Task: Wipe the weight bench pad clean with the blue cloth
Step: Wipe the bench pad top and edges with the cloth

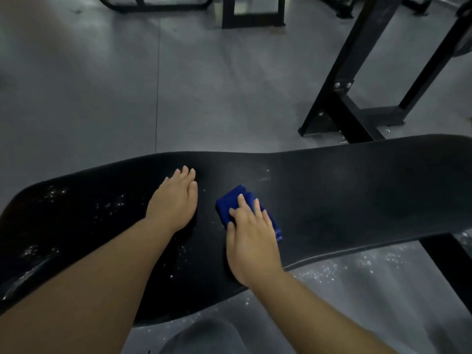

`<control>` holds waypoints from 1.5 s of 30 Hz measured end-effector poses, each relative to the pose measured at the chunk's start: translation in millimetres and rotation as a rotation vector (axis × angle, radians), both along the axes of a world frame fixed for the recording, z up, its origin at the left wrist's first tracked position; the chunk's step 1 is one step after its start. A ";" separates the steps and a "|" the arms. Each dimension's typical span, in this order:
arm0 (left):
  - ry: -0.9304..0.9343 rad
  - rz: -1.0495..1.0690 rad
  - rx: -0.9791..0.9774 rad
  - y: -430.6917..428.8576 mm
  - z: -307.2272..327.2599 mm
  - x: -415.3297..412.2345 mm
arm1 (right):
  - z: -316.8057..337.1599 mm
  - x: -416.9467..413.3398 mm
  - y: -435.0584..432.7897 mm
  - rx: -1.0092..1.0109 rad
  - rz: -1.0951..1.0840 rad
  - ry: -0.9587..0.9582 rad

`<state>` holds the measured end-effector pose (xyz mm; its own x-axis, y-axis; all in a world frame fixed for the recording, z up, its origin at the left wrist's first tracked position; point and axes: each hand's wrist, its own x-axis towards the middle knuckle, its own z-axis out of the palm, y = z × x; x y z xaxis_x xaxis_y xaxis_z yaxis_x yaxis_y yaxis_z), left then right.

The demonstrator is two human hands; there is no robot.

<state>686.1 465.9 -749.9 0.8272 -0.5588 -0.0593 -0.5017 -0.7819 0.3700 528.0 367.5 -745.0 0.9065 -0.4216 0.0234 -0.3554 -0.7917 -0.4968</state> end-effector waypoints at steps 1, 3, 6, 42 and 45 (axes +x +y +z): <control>0.012 -0.016 -0.012 2.1 -1.5 -0.3 | -2.8 -0.1 -16.5 -0.006 -0.007 -0.010; 0.012 -0.046 0.018 6.1 -5.6 -4.0 | -5.5 4.3 -60.2 -0.051 -0.093 -0.006; -0.037 -0.049 0.060 7.7 -12.3 -8.3 | -0.9 18.1 -126.0 -0.042 -0.350 0.018; 0.033 -0.048 -0.003 9.6 -18.0 -3.6 | -9.2 105.9 -167.8 -0.278 -0.123 0.204; 0.041 -0.054 -0.008 9.9 -17.6 -3.1 | -7.1 136.7 -146.8 -0.274 -0.048 0.220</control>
<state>683.0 475.8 -767.5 0.7929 -0.6029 -0.0882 -0.5271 -0.7513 0.3972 664.7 220.7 -752.1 0.8816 -0.4691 -0.0523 -0.4705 -0.8648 -0.1756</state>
